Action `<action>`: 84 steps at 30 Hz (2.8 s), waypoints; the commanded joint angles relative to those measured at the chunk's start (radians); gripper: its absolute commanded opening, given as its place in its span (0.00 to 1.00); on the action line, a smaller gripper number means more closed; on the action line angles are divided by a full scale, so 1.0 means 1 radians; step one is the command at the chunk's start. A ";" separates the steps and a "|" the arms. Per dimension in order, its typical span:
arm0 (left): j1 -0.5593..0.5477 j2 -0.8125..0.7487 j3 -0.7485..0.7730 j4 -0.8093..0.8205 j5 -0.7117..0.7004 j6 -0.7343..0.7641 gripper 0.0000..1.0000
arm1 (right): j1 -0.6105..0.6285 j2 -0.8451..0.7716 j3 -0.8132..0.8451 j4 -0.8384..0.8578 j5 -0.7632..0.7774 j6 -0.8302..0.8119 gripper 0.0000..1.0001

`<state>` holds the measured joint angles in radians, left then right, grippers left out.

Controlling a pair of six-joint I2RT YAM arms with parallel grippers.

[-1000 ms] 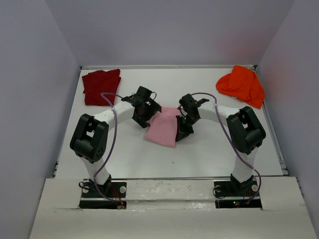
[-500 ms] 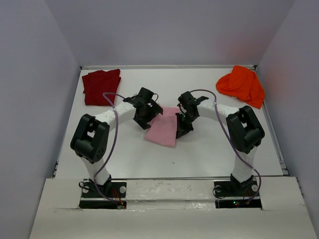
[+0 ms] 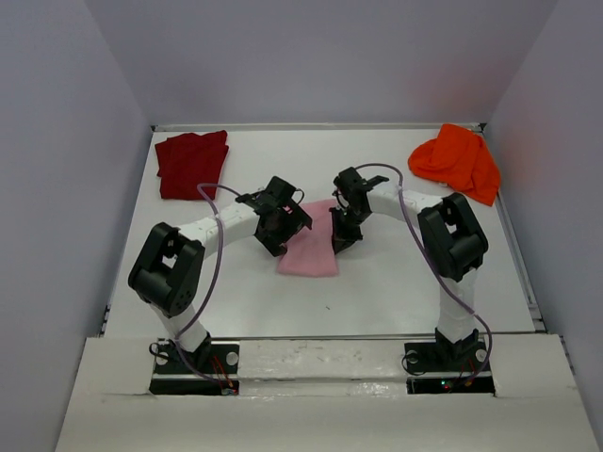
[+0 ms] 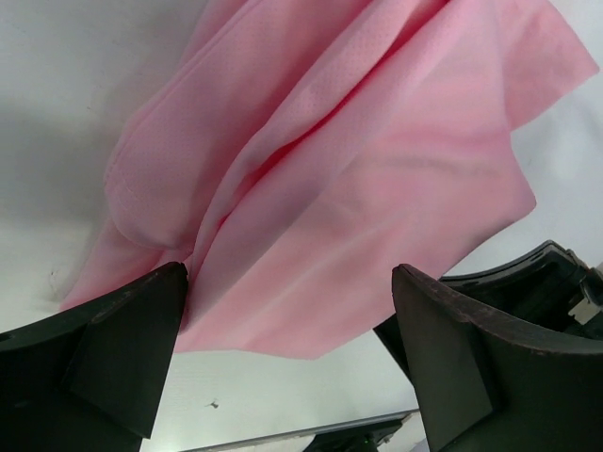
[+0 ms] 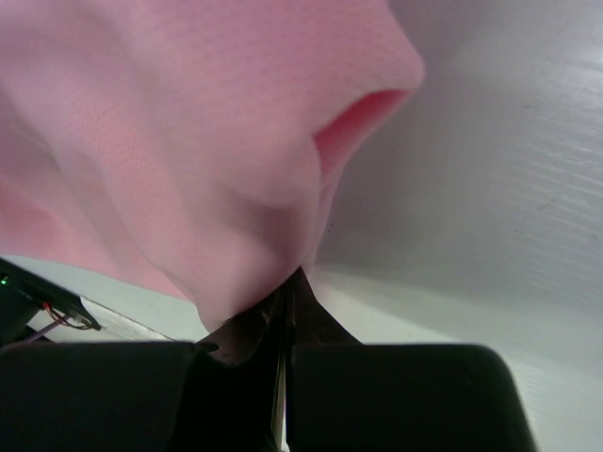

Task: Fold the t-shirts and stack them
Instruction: Smooth out wrinkles on the folded tshirt

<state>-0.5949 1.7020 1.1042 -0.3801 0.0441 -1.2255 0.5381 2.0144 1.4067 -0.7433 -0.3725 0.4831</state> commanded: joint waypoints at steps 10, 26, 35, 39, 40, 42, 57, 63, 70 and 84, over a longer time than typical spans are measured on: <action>0.010 -0.071 0.091 -0.132 -0.102 0.035 0.99 | -0.071 -0.011 0.124 -0.105 0.102 -0.073 0.00; 0.181 -0.108 0.151 0.179 0.325 0.414 0.99 | -0.167 -0.026 0.295 -0.168 -0.301 -0.051 0.00; 0.201 -0.145 -0.244 0.937 0.612 0.175 0.99 | -0.167 -0.006 0.273 -0.076 -0.422 0.006 0.00; 0.214 -0.099 -0.231 0.935 0.626 0.185 0.99 | -0.167 0.017 0.291 -0.062 -0.427 0.011 0.00; 0.218 -0.093 -0.228 0.935 0.623 0.188 0.99 | -0.167 0.023 0.294 -0.062 -0.425 0.011 0.00; 0.224 -0.079 -0.221 0.935 0.614 0.193 0.99 | -0.167 0.037 0.294 -0.051 -0.419 0.014 0.00; 0.251 0.017 -0.099 0.886 0.698 0.362 0.72 | -0.167 0.141 0.328 -0.008 -0.364 -0.006 0.00; 0.271 0.079 -0.081 0.888 0.737 0.328 0.00 | -0.167 0.156 0.348 -0.014 -0.359 -0.009 0.00; 0.271 0.134 -0.079 0.879 0.764 0.328 0.00 | -0.167 0.190 0.387 -0.022 -0.342 -0.009 0.00; 0.244 0.252 0.226 0.199 0.481 0.733 0.00 | -0.167 0.236 0.399 -0.059 -0.227 -0.064 0.00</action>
<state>-0.3412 1.9812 1.2442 0.0490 0.6228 -0.6491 0.3710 2.2452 1.7706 -0.7856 -0.6563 0.4622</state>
